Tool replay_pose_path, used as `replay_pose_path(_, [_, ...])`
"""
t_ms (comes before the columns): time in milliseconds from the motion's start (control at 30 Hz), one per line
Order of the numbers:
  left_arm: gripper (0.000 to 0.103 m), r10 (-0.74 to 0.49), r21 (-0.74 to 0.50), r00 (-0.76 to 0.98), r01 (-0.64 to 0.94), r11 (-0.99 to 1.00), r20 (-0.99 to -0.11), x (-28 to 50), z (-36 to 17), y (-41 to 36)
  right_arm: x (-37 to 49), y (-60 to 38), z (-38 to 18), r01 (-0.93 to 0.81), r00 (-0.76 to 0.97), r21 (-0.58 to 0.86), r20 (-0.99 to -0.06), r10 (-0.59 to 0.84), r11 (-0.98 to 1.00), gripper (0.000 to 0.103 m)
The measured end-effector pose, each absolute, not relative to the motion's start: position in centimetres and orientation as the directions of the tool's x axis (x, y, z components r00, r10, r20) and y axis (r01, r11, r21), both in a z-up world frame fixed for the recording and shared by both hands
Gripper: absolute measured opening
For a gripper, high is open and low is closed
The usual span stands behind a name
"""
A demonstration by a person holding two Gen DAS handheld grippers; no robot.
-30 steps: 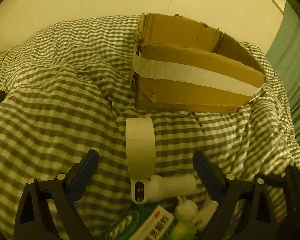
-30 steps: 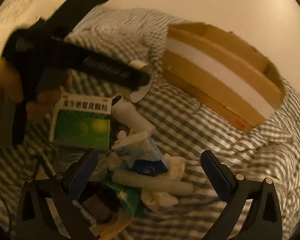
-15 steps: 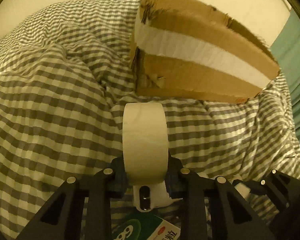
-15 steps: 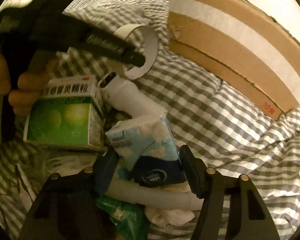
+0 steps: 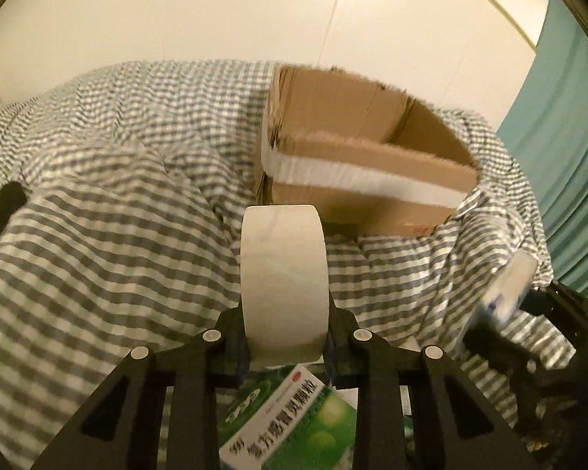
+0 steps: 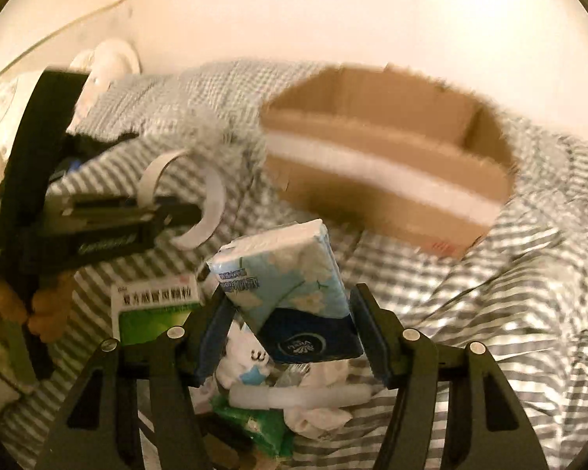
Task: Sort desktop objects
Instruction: 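Grasp the white tape roll with the left tool while the right tool grasps the tissue pack, then carry tape roll and tissue pack into the cardboard box and open both tools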
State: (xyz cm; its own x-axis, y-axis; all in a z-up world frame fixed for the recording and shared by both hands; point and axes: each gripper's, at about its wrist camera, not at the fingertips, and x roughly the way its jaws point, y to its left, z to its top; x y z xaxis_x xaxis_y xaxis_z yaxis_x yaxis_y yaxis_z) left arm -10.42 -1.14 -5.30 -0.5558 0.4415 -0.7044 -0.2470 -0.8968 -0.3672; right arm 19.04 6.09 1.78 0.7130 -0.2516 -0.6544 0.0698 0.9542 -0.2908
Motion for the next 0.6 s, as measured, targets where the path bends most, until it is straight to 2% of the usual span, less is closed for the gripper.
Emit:
replay_pose_path(333, [0.029,0.462,-0.328,-0.628,-0.325,-0.887,-0.626,-9.4,0.7,-0.7,17.5,4.9,7.3,0.26,0.754,-0.263,-0.546,-0.366,0.929,0.06])
replay_pose_path(600, [0.027,0.475,-0.284,-0.68,-0.382,-0.88,-0.558,-13.4,4.8,1.5,18.8,2.3,12.8,0.333,0.79,-0.196,-0.477,-0.386,0.922,0.06])
